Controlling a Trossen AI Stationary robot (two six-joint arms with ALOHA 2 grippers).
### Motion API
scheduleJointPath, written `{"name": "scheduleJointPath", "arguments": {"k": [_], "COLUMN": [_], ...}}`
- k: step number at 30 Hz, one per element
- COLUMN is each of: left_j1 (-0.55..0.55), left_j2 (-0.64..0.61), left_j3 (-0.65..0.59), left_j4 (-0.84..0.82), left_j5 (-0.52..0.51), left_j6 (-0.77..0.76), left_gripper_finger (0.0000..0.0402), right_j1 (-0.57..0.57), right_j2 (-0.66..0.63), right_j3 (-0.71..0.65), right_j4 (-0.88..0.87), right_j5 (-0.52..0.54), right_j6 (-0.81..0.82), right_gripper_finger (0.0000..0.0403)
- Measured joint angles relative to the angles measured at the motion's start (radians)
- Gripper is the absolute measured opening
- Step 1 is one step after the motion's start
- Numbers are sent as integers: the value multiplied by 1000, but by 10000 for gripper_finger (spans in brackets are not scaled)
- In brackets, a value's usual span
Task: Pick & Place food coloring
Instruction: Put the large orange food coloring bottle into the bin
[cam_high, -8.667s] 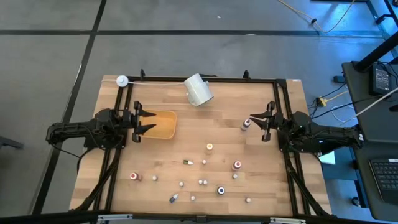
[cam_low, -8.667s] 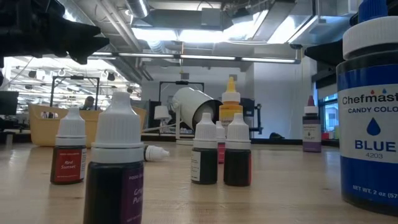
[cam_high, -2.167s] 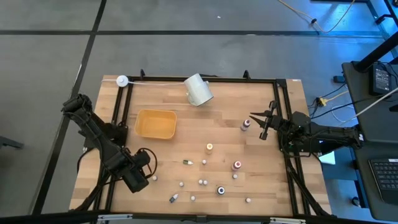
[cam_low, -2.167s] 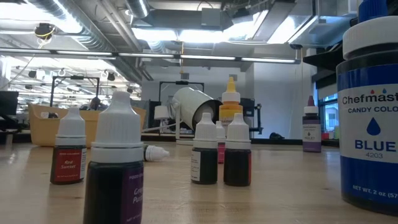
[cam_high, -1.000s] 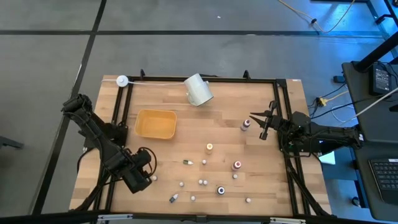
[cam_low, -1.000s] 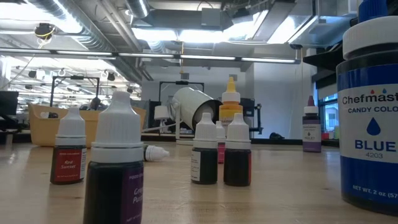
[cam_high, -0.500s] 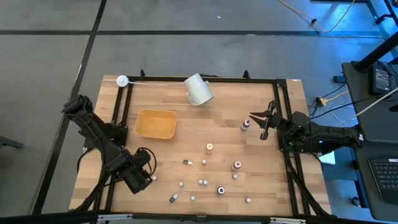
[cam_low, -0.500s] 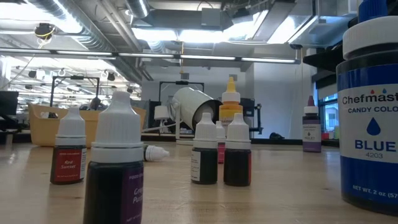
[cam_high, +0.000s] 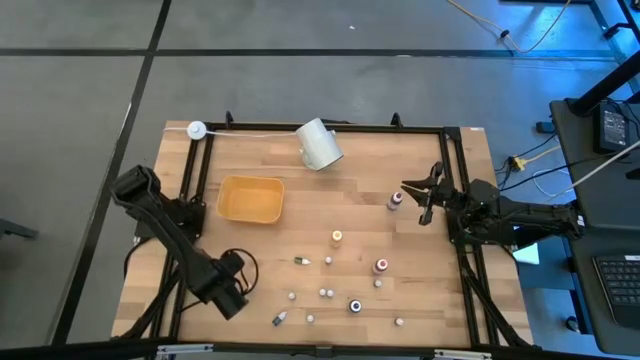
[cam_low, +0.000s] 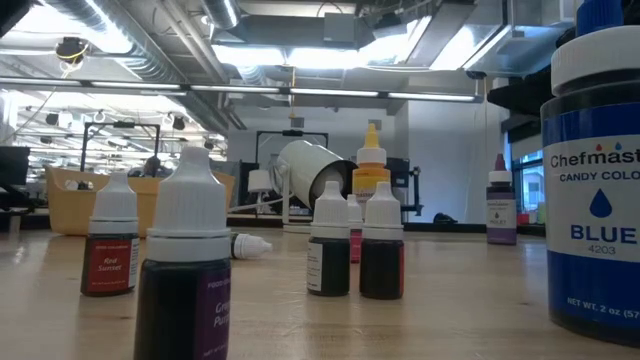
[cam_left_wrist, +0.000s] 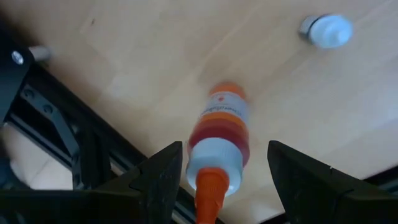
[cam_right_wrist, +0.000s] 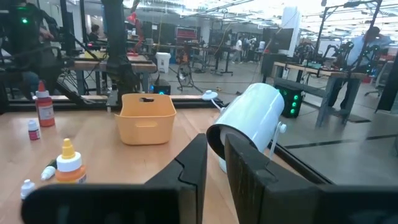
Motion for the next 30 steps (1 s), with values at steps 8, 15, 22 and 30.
{"name": "scheduleJointPath", "arguments": {"k": [8, 15, 22, 30], "left_j1": [-1, -1, -1, 4], "left_j2": [12, 12, 8, -9], "left_j3": [0, 0, 5, -2], "left_j4": [0, 1, 5, 6], "left_j5": [28, 26, 26, 21], "left_j6": [0, 54, 114, 104], "left_gripper_finger": [212, 169, 129, 123], "right_j1": [0, 0, 0, 0], "right_j2": [0, 0, 0, 0], "right_j3": [0, 0, 0, 0], "right_j4": [0, 0, 0, 0], "right_j5": [0, 0, 0, 0], "right_j6": [0, 0, 0, 0], "right_gripper_finger": [62, 62, 62, 62]}}
